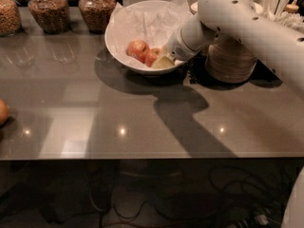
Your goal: Pick apple from white bowl
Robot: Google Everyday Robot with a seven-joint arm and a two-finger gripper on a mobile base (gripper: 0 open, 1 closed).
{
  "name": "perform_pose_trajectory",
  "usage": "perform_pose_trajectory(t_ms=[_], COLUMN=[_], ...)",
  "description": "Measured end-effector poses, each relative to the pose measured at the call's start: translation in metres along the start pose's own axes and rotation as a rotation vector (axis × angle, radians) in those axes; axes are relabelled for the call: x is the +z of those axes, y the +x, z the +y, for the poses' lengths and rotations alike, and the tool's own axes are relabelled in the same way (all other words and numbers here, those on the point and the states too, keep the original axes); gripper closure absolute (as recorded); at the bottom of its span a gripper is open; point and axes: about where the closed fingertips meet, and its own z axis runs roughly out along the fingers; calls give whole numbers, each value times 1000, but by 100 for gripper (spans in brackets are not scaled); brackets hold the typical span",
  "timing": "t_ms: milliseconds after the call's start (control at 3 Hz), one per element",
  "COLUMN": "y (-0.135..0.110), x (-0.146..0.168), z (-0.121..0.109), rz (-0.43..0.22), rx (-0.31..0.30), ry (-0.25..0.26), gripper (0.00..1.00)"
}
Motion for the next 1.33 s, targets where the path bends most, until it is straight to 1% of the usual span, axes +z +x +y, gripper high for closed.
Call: perform_pose_trajectory(t_ms=[333,667,1000,1333], y=[2,-3,-12,-28], x=[0,-5,-18,-43], z=[0,-3,-8,-14], rz=[3,-8,-41,-97], rx=[9,11,6,-17], ry=[-3,11,40,68], gripper=[60,84,100,100])
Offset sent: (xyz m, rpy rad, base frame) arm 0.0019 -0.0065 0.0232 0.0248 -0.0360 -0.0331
